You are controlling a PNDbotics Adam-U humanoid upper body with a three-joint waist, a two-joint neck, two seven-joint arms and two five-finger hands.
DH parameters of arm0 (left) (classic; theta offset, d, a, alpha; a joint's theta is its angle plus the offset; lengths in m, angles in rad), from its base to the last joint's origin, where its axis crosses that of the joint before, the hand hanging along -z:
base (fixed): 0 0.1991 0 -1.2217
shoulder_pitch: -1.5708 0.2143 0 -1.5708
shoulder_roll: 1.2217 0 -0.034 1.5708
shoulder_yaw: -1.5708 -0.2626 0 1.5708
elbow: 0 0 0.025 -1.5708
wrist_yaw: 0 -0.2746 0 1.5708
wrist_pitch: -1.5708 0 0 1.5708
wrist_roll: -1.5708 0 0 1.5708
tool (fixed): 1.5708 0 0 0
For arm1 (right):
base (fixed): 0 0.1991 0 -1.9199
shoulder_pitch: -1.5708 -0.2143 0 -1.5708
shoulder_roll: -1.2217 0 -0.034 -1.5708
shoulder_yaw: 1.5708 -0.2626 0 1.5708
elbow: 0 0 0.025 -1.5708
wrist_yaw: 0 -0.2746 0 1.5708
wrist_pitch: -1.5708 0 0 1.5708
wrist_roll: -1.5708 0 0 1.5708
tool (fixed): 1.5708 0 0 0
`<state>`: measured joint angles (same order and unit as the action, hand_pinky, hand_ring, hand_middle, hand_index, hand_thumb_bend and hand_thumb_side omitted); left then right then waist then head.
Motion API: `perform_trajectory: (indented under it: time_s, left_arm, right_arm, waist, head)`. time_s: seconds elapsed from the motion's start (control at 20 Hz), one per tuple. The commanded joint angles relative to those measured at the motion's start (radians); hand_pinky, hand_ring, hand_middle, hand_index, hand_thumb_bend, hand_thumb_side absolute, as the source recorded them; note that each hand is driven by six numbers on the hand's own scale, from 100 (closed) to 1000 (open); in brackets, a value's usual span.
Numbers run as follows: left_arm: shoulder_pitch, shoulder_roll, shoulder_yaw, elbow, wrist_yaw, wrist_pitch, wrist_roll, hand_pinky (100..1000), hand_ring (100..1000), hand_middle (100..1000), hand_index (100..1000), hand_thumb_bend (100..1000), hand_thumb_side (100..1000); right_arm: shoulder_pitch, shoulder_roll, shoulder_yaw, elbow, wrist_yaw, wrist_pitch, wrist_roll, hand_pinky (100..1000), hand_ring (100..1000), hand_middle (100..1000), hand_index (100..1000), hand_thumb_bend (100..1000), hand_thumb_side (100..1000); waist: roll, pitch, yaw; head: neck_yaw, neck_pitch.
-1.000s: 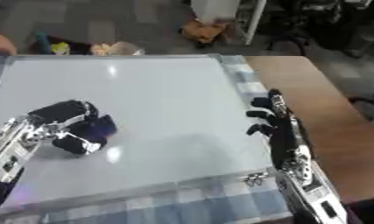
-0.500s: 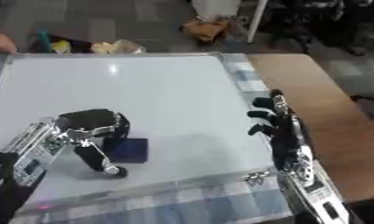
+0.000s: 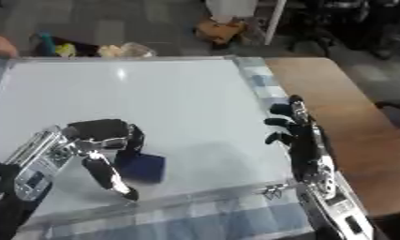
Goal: Wipe the whiteboard clean with a brush.
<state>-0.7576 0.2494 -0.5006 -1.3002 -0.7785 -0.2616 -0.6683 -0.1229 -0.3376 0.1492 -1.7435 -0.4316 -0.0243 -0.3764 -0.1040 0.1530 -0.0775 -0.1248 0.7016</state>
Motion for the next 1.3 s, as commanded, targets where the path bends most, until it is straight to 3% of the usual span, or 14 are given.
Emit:
perform_trajectory:
  time_s: [0.05,0.15,0.5,0.85,1.3]
  left_arm:
    - [-0.018,0.029,0.015,-0.049,0.023,0.008,-0.006,585,563,553,427,775,527]
    - [-0.028,0.045,0.017,-0.074,0.046,0.012,-0.012,586,563,552,412,764,559]
    - [-0.077,0.115,0.017,-0.168,0.139,0.040,-0.049,589,565,552,408,780,535]
    - [-0.064,0.176,0.053,-0.274,0.199,0.085,-0.035,589,561,547,409,774,536]
    - [0.056,0.292,0.194,-0.417,0.262,0.175,0.058,586,541,526,402,777,533]
  right_arm:
    - [-0.007,-0.016,-0.004,-0.008,0.007,-0.003,0.002,345,613,647,653,100,809]
    - [-0.004,-0.017,-0.004,-0.006,0.007,-0.003,0.002,345,613,647,653,100,809]
    - [0.003,-0.024,-0.006,-0.001,0.008,-0.004,0.004,346,613,647,653,100,810]
    - [0.007,-0.027,-0.008,-0.002,0.008,-0.004,0.004,346,613,647,653,100,810]
    - [0.008,-0.026,-0.013,-0.001,0.011,-0.007,-0.001,346,613,647,653,100,812]
  waist:
    - [0.005,-0.018,0.001]
    - [0.007,-0.023,0.003]
    - [0.016,-0.037,0.011]
    - [0.016,-0.042,0.022]
    - [0.017,-0.035,0.051]
  head:
    - [-0.001,-0.006]
    - [-0.003,-0.005]
    - [-0.009,-0.002]
    - [-0.016,-0.003]
    - [-0.027,-0.003]
